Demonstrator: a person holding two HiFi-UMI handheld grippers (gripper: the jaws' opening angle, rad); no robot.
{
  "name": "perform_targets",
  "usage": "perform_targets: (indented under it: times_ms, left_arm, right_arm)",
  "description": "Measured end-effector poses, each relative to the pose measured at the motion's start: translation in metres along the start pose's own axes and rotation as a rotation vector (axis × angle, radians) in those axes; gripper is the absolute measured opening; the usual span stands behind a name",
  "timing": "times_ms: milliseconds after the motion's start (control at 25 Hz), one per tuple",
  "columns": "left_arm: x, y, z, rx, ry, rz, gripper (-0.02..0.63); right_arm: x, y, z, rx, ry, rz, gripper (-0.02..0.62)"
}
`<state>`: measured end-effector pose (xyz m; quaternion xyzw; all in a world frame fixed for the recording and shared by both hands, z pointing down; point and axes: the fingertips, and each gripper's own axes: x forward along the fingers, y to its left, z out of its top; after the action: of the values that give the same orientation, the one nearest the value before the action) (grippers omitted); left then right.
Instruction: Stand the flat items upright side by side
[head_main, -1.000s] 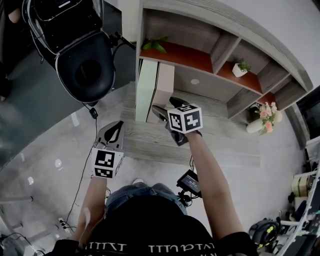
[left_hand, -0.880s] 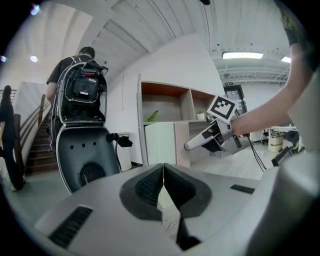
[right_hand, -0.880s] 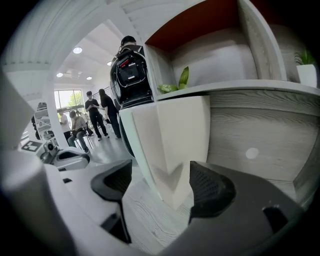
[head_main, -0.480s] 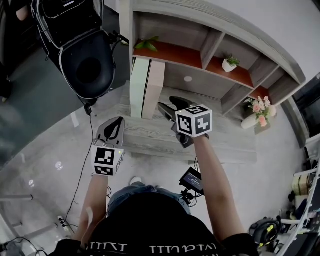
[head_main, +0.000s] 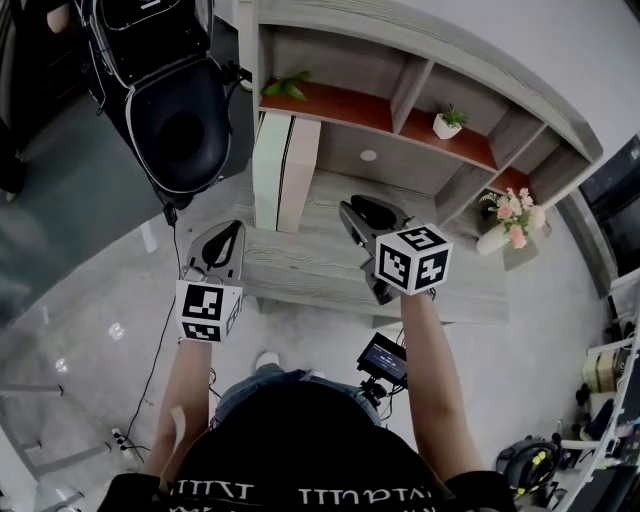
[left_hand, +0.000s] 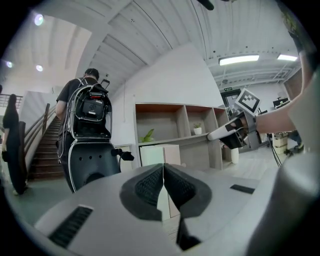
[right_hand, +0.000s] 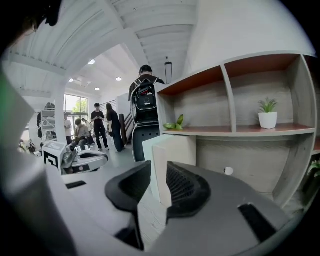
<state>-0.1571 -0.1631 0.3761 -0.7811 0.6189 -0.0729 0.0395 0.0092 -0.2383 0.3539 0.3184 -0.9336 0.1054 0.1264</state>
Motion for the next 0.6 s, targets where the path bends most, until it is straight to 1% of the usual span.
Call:
perform_targets:
  times_ms: [120,240,480,600]
  left_arm:
    - [-0.001,0.0,0.009,0.011,-0.018,-0.002,0.012]
    - [0.0,-0.001,0.018,0.019,-0.033,-0.001,0.012]
    - [0.01,0.002,0.037,0.02,-0.073,0.019,0.012]
    - [0.013,0.005,0.047,0.023,-0.099,0.03,0.012]
  right_arm:
    - [-0.017,-0.003,0.005,0.002,-0.047,-0.036,0.065]
    - [-0.035,-0.01,0.009,0.011,-0.087,-0.092,0.021]
    - [-0.067,-0.015,0.024,-0.02,-0.158,-0.128,0.015]
    - [-0.083,-0.016,0.033,-0.044,-0.212,-0.147,0.015]
